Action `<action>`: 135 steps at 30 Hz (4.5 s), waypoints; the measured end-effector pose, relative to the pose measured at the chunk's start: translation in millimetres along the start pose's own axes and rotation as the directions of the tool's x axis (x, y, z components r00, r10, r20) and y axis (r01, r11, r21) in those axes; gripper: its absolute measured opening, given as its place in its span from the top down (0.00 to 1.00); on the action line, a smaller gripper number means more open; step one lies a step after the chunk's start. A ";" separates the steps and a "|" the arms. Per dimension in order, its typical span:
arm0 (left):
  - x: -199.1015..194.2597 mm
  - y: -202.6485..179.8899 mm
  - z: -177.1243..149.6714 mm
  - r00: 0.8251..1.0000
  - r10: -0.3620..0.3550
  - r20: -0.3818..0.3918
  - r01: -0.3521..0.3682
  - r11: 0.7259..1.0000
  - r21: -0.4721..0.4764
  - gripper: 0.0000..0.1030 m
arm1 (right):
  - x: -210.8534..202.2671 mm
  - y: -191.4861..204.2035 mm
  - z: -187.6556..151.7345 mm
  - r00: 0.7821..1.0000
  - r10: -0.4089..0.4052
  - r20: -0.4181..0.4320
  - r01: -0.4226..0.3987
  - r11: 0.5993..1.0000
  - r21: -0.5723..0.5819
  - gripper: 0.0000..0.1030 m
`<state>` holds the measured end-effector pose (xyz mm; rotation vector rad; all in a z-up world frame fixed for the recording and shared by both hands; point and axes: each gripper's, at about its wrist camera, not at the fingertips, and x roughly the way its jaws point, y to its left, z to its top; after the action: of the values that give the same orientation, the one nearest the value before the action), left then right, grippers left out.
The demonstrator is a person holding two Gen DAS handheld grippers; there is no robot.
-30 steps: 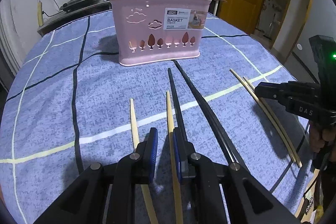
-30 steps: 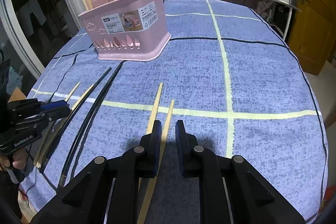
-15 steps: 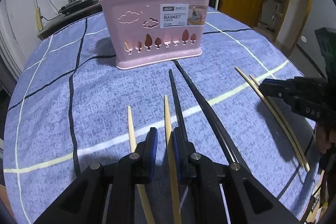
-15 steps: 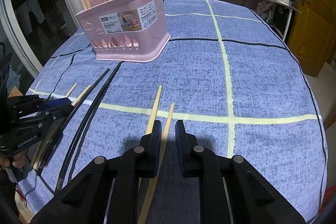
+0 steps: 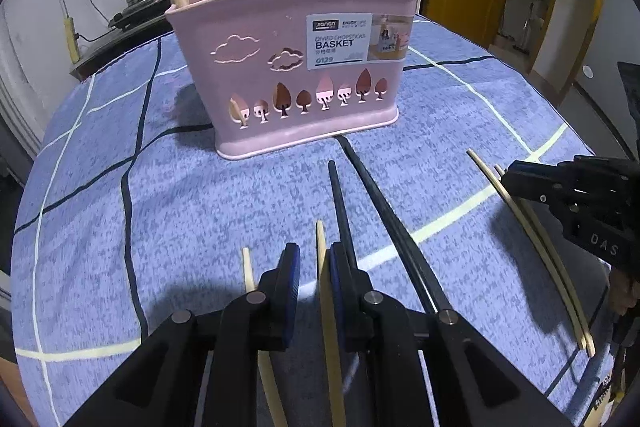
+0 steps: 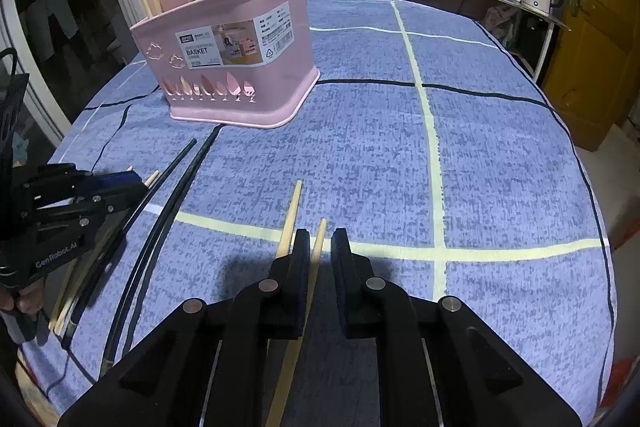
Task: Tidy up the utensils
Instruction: 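Close the left tool on a wooden chopstick while the right tool grasps another, then lift the left tool's chopstick upright toward the pink basket while the right tool carries its own, then lower the left tool's chopstick into the basket and open while the right tool releases its own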
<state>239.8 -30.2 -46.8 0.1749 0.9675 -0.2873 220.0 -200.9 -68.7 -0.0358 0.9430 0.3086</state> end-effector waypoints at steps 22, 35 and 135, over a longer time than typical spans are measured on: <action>-20.3 -1.6 9.6 0.999 -0.008 0.036 0.008 1.000 0.011 0.95 | -17.7 -2.7 7.8 0.998 0.024 0.050 -0.024 1.000 0.003 0.94; -106.9 20.4 33.1 0.976 -0.012 0.217 0.021 0.999 -0.042 0.96 | -77.0 5.2 34.9 0.979 0.034 0.203 -0.030 0.999 -0.020 0.96; -121.8 100.7 176.9 0.940 -0.021 0.342 0.085 0.981 -0.173 0.96 | -71.5 71.8 197.2 0.886 0.223 0.406 -0.192 0.975 -0.116 0.96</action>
<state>345.4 36.7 154.7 -0.0720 0.6520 -0.2646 317.0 -117.4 112.3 0.0643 0.5071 0.5268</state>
